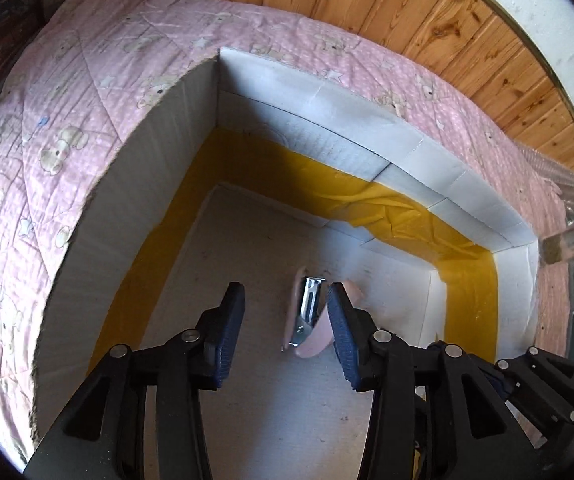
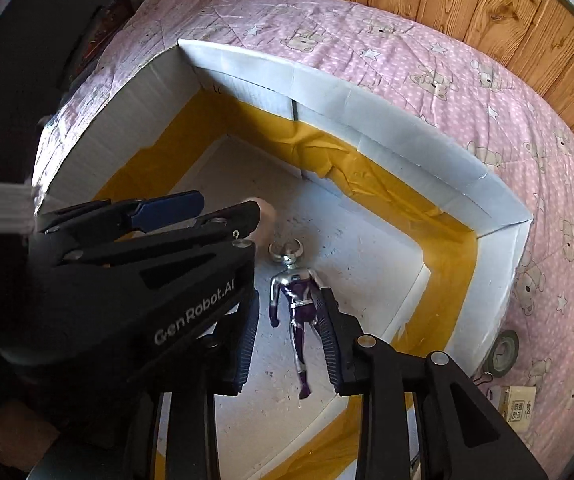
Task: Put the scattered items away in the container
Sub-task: 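Open the left tool dropping the pink bottle while the right tool releases the figure, then withdraw both tools from the box back toward the remaining items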
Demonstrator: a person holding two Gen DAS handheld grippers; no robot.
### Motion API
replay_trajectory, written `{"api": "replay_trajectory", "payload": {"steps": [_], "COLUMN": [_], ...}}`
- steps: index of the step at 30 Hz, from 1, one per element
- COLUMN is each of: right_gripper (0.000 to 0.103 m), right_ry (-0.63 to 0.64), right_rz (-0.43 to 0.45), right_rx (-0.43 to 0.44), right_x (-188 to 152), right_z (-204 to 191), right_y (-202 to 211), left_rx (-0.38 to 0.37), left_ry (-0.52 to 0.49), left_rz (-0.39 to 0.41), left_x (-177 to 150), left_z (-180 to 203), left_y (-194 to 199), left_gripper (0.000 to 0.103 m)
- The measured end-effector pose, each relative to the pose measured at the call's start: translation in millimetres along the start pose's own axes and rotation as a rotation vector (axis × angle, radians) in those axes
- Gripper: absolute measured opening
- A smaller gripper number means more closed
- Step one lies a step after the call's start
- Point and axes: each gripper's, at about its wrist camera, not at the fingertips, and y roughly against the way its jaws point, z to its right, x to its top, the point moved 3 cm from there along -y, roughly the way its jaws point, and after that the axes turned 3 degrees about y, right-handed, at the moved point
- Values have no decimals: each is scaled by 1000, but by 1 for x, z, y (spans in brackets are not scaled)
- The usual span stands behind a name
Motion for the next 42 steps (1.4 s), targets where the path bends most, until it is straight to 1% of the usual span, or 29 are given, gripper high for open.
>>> {"api": "replay_trajectory", "payload": {"steps": [3, 5, 6, 9, 12, 17, 21, 24, 26, 28, 32, 34, 38, 42], "right_gripper": [38, 44, 44, 46, 47, 47, 47, 47, 47, 47, 47, 47, 47, 47], "right_ry": [-13, -31, -32, -20, 16, 60, 37, 12, -13, -40, -116, -166, -276, -380], "right_rz": [47, 86, 107, 208, 302, 441, 538, 621, 662, 683, 687, 687, 659, 599], "right_rx": [13, 28, 32, 38, 25, 26, 60, 94, 120, 148, 179, 177, 174, 158], "right_x": [-11, -21, -27, -49, -75, -119, -143, -170, -186, -205, -234, -246, -270, -286], "right_z": [-2, -2, -3, -8, -15, -27, -28, -17, -10, -1, 21, 36, 70, 99], "right_y": [19, 33, 41, 68, 91, 124, 149, 169, 176, 179, 174, 170, 156, 132], "left_rx": [-12, -6, -3, 14, 8, -1, -19, -22, -13, 12, -35, -60, -111, -127], "left_ry": [-8, -13, -28, -80, -130, -174, -223, -259, -283, -302, -330, -342, -378, -405], "left_rz": [12, 25, 30, 53, 77, 137, 184, 229, 265, 301, 297, 293, 252, 189], "left_x": [-8, -18, -24, -48, -72, -109, -136, -158, -173, -187, -212, -222, -242, -252], "left_z": [-3, -4, -4, 2, 10, 25, 40, 53, 59, 65, 81, 90, 114, 134], "left_y": [17, 31, 39, 62, 86, 128, 159, 174, 181, 183, 179, 177, 165, 142], "left_gripper": [46, 46, 46, 46, 46, 46, 46, 47, 47, 47, 47, 47, 47, 47]}}
